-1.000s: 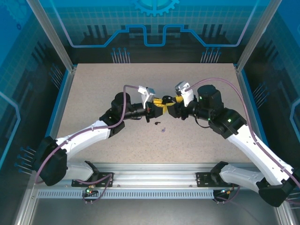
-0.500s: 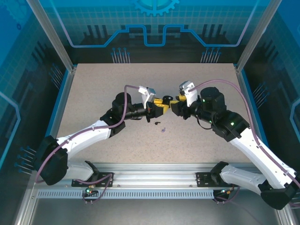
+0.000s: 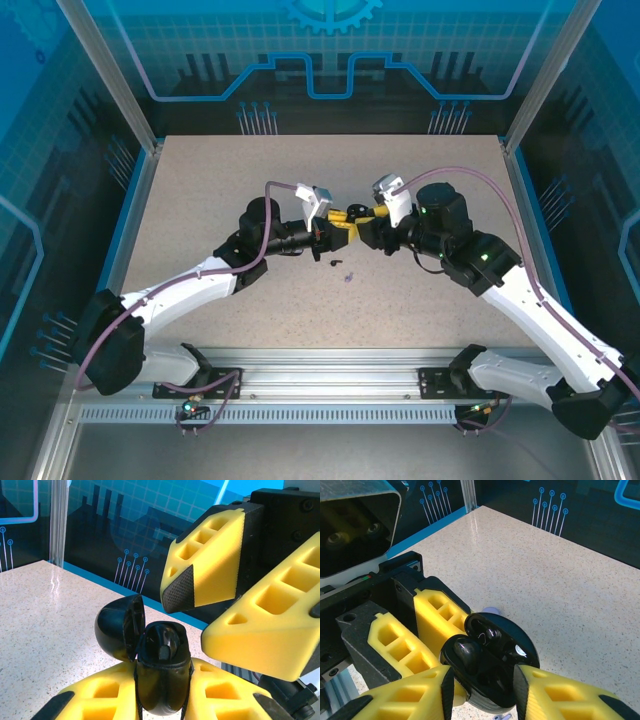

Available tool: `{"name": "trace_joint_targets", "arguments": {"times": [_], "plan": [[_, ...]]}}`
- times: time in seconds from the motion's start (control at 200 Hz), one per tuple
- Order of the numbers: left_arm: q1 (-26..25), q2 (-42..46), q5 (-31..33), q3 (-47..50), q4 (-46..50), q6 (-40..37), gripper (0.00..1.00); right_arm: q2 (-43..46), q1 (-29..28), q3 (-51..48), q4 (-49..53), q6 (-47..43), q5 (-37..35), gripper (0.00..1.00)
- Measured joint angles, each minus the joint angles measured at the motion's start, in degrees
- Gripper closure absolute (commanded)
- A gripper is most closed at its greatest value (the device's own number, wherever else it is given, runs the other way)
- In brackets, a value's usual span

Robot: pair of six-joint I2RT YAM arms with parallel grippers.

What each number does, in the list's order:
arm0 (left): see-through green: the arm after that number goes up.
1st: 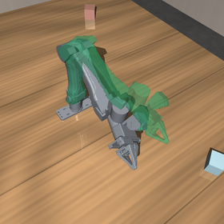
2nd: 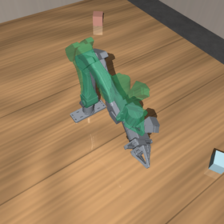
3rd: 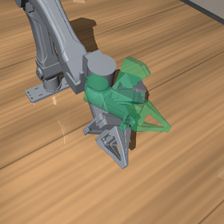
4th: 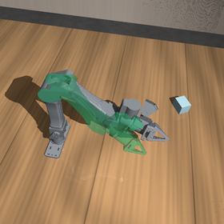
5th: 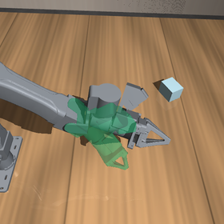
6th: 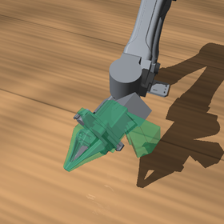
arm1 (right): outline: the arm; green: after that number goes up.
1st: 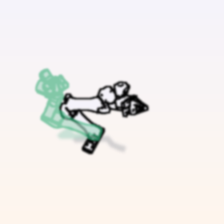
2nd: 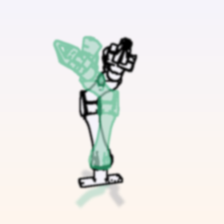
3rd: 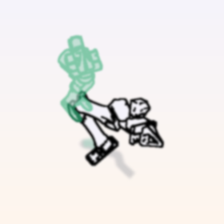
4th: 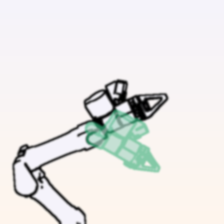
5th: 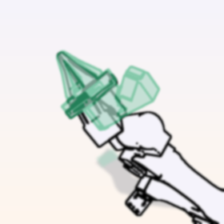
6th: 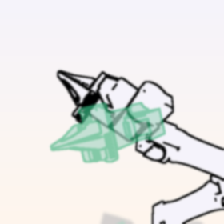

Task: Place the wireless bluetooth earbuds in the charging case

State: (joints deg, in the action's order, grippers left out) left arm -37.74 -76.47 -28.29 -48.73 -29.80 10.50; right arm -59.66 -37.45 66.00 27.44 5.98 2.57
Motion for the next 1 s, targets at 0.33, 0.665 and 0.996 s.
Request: {"name": "trace_joint_targets", "arguments": {"times": [0.33,0.665,0.996], "plan": [[1.66,0.04,0.02,0.02,0.33,1.2,1.0,1.11,0.0,-0.04,-0.04,0.26,-1.51,0.55],[9.27,7.67,0.22,5.46,5.05,3.76,0.96,-1.22,1.88,-0.17,2.84,1.95,-9.16,0.5],[9.84,17.42,0.22,11.47,9.44,4.61,0.97,-17.22,5.7,0.5,7.85,-0.68,-3.48,0.53]]}}
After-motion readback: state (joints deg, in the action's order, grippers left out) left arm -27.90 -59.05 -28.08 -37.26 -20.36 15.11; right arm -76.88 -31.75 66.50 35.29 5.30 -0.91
